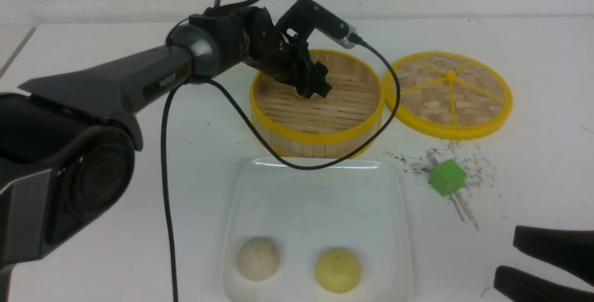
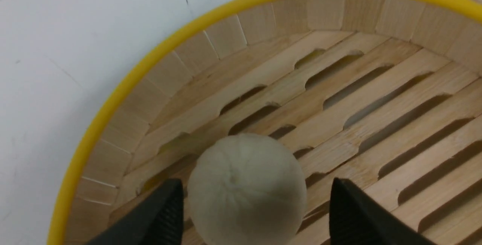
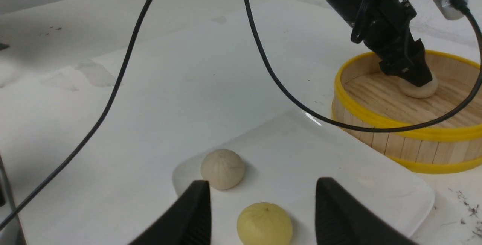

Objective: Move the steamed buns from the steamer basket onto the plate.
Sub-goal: Use the left arm to grab the steamed stuffed bun that is closest to it, then use the left arm to put the steamed stuffed bun into the plate

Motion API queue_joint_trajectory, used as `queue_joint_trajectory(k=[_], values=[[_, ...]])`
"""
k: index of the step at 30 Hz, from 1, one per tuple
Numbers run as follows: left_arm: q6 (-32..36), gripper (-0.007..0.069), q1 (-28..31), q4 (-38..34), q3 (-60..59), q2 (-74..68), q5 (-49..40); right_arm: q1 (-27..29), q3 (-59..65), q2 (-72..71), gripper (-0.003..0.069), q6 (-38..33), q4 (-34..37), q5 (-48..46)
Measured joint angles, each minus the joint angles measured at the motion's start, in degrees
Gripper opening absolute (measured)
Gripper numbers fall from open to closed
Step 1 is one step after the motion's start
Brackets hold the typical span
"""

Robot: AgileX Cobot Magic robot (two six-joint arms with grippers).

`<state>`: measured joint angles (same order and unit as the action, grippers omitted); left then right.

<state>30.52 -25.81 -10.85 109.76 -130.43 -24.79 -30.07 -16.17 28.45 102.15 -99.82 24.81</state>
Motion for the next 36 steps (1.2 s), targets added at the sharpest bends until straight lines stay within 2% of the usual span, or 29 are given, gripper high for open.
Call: queue_joint_trajectory(k=[6, 10, 13, 15, 16, 17, 18, 20, 30, 36], values=[[-0.09, 0.0517, 0.00, 0.04, 0.00, -1.25, 1.06, 0.00, 0.00, 0.00, 0.0384, 0.00, 0.00, 0.25], [-0.28, 0.0485, 0.06, 0.11, 0.00, -1.94, 2.85, 0.00, 0.00, 0.00, 0.0384, 0.00, 0.00, 0.37], [-1.58, 0.0379, 0.40, 0.16, 0.00, -1.93, 4.38, 0.00, 0.00, 0.00, 0.0384, 0.00, 0.00, 0.48], [-2.67, 0.0241, 0.90, 0.28, 0.00, -1.93, 4.70, 0.00, 0.00, 0.00, 0.0384, 0.00, 0.00, 0.54], [-3.03, 0.0200, 1.05, 0.34, 0.00, -1.93, 4.70, 0.00, 0.00, 0.00, 0.0384, 0.00, 0.00, 0.60], [-3.55, 0.0120, 1.42, 0.35, 0.00, -1.93, 4.70, 0.00, 0.00, 0.00, 0.0384, 0.00, 0.00, 0.60], [-4.05, 0.0071, 1.60, 0.40, 0.00, -1.93, 4.70, 0.00, 0.00, 0.00, 0.0384, 0.00, 0.00, 0.67], [-4.92, 0.0034, 2.10, 0.40, 0.00, -1.93, 4.60, 0.00, 0.00, 0.00, 0.0384, 0.00, 0.00, 0.67], [-5.83, 0.0030, 2.63, 0.08, 0.06, -0.97, 1.11, 0.00, 0.00, 0.00, 0.0363, 0.00, 0.00, 0.62], [-6.47, 0.0030, 2.67, -0.14, 0.06, 4.37, -4.36, 0.00, 0.00, 0.00, 0.0353, -0.17, 0.00, 0.67]])
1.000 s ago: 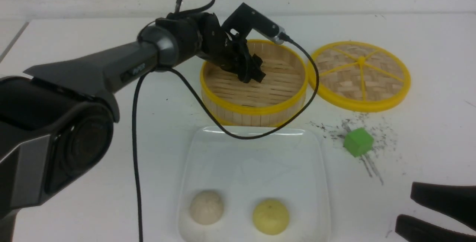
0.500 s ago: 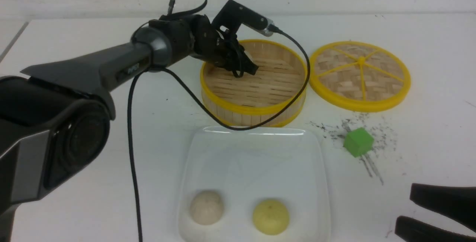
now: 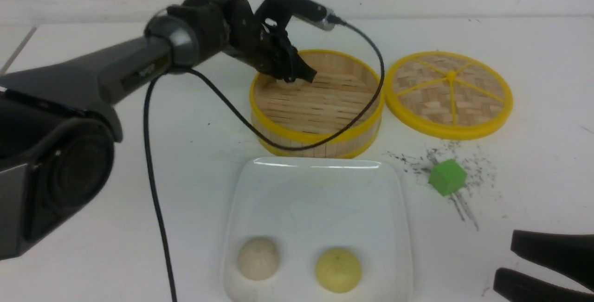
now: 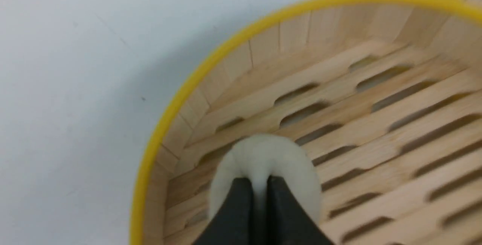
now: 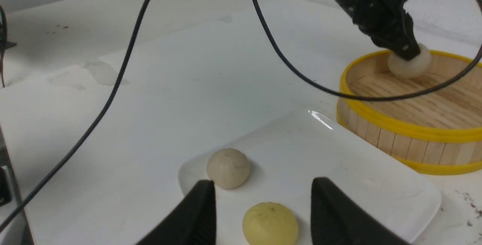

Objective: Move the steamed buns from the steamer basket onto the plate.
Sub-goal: Use the left arm to put the steamed stuffed bun into the plate

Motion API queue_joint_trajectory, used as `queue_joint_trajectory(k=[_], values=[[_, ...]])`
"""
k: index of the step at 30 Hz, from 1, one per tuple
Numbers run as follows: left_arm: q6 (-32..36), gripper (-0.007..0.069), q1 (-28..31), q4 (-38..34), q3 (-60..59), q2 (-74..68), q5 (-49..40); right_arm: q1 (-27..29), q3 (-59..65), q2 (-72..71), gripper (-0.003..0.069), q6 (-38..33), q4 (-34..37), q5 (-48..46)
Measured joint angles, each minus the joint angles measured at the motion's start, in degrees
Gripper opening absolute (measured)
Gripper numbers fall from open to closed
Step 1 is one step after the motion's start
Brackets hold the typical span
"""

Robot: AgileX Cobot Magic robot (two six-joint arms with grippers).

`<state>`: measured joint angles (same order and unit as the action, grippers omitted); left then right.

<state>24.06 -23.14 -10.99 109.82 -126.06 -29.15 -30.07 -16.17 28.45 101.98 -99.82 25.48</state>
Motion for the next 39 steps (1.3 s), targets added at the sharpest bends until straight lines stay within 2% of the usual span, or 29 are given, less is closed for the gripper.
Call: queue_joint_trajectory(k=[3, 9, 12, 20, 23, 30, 31, 39], values=[[0.00, 0.0030, 0.00, -0.15, 0.00, 2.89, -2.97, 0.00, 0.00, 0.00, 0.0353, -0.07, 0.00, 0.00], [-2.26, 0.0030, 0.00, -2.28, 0.00, 10.74, -15.63, 0.00, 0.00, 0.00, 0.0353, -0.07, 0.00, 0.00], [-4.99, 0.0030, 0.00, -4.69, 0.00, 14.62, -25.64, 0.00, 0.00, 0.00, 0.0352, -0.07, 0.00, 0.00], [-8.95, 0.0030, 0.00, -6.94, 0.00, 19.63, -40.11, 0.00, 0.00, 0.00, 0.0351, -0.12, 0.00, 0.00], [-12.57, 0.0030, -0.21, -7.60, -1.12, 20.35, -41.74, 0.00, 0.00, 0.00, 0.0351, -0.12, 0.00, 0.17], [-13.34, 0.0032, -4.04, -10.05, -9.97, 20.41, -41.65, 0.00, 0.00, 0.00, 0.0351, -0.12, 0.00, 1.43], [-13.34, 0.0032, -5.39, -9.03, -13.56, 20.41, -41.65, 0.00, 0.00, 0.00, 0.0351, -0.12, 0.00, 1.55], [-11.57, 0.0033, -5.79, -5.26, -20.35, 20.46, -40.71, 0.00, -0.05, 0.00, 0.0351, -0.12, 0.00, 2.89]])
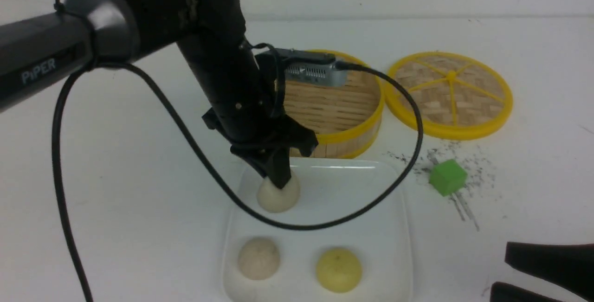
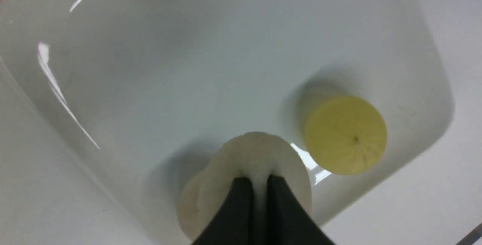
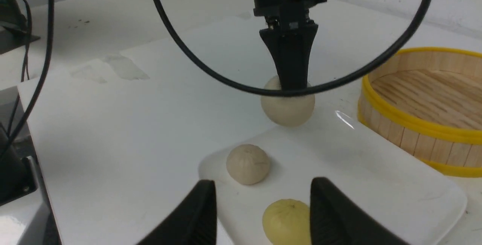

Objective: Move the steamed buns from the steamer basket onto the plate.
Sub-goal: Use the left arm to put the steamed stuffed bun into the plate

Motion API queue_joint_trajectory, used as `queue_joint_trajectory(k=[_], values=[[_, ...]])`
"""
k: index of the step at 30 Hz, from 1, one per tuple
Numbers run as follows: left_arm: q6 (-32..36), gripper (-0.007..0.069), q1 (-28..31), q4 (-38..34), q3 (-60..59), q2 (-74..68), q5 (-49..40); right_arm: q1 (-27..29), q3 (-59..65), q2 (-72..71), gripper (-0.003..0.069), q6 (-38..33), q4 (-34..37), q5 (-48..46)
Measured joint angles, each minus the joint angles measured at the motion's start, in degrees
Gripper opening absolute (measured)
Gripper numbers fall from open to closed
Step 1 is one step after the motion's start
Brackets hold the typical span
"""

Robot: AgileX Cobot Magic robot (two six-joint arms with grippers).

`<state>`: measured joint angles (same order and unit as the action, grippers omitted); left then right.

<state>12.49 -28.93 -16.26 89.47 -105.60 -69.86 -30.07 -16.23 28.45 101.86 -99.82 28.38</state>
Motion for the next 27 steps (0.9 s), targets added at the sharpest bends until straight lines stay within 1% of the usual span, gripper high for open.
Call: queue_joint_trajectory(k=[9, 14, 19, 22, 25, 27], values=[[2.23, 0.0034, 0.00, 0.00, -0.57, -4.47, 8.87, 0.00, 0.00, 0.00, 0.0351, 0.00, 0.00, 0.13], [2.36, 0.0036, 0.00, -0.11, -0.59, -8.04, 10.60, 0.00, 0.00, 0.00, 0.0351, 0.00, 0.00, 0.36], [1.81, 0.0045, 0.00, -0.17, -0.75, -8.69, 12.70, 0.00, 0.00, 0.00, 0.0351, 0.00, 0.00, 0.83], [0.12, 0.0061, 0.00, 0.10, -0.75, -8.69, 13.31, 0.00, 0.00, 0.00, 0.0351, 0.00, 0.00, 1.04], [-2.97, 0.0114, 0.00, 0.71, -0.75, -8.69, 14.36, 0.00, 0.00, 0.00, 0.0351, 0.00, 0.00, 1.19], [-4.38, 0.0164, 0.00, 0.98, -0.75, -8.69, 15.19, 0.00, -0.04, 0.00, 0.0351, 0.00, 0.00, 1.38]])
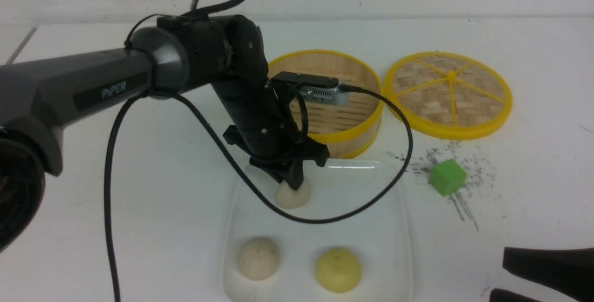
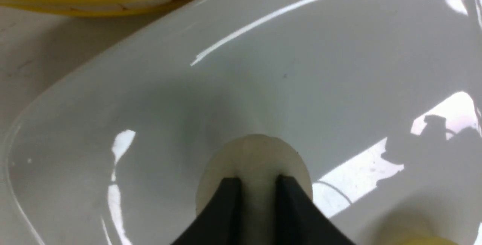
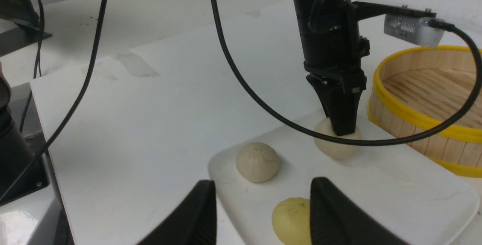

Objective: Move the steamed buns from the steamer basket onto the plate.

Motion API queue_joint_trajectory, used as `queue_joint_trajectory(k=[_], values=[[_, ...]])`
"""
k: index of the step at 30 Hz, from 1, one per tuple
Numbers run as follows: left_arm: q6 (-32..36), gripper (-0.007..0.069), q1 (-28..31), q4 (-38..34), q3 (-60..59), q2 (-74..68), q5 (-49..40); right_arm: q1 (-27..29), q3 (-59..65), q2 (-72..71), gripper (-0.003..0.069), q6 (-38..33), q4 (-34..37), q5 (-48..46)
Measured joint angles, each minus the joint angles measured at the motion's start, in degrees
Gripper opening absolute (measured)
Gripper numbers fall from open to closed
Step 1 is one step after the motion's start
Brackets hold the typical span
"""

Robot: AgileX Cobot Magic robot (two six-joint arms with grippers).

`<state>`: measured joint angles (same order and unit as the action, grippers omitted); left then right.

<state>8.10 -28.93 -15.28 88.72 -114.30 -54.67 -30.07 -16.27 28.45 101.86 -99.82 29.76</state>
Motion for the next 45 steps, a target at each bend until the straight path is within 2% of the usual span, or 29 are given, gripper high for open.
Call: queue_joint_trajectory(k=[3, 4, 5, 6, 7, 11, 20, 26, 34, 40, 45], values=[[-1.02, 0.0251, 0.00, -0.11, 0.00, 0.00, 1.40, 0.00, -0.20, 0.00, 0.0351, 0.00, 0.00, 0.17], [-1.05, 0.0257, 0.00, -0.19, 0.00, 0.00, 1.41, 0.00, -0.25, 0.00, 0.0351, 0.00, 0.00, 0.25], [-1.20, 0.0320, 0.00, -0.33, 0.06, 0.00, 1.54, 0.00, -0.32, 0.00, 0.0351, 0.00, 0.00, 0.25], [-1.20, 0.0325, 0.00, -0.33, 0.13, 0.00, 1.54, 0.00, -0.32, 0.00, 0.0351, 0.00, 0.00, 0.31], [-1.39, 0.0365, 0.00, -0.33, 0.18, 0.00, 1.54, 0.00, -0.34, 0.00, 0.0351, 0.00, 0.00, 0.58], [-1.40, 0.0408, 0.00, -0.53, 0.18, 0.00, 0.01, 0.00, -0.34, 0.00, 0.0351, 0.00, 0.00, 1.51], [0.54, 0.0388, 0.00, -0.27, 0.18, 2.36, -2.42, 0.00, -0.34, 0.00, 0.0351, 0.00, 0.00, 1.51], [1.45, 0.0358, 0.00, 3.68, 0.18, 8.89, 0.26, 0.00, -0.34, 0.00, 0.0351, 0.00, 0.00, 1.51], [-1.60, 0.0356, 0.00, 16.62, 0.18, 20.95, 5.71, 0.00, -0.34, 0.00, 0.0351, 0.00, 0.00, 1.51], [-9.42, 0.0356, 0.00, 26.02, 0.18, 26.09, 12.18, 0.00, -0.34, 0.00, 0.0351, 0.00, 0.00, 1.45], [-11.81, 0.0337, 0.00, 28.72, 0.18, 28.44, 14.43, 0.00, -0.38, 0.00, 0.0351, 0.00, 0.00, -2.17]])
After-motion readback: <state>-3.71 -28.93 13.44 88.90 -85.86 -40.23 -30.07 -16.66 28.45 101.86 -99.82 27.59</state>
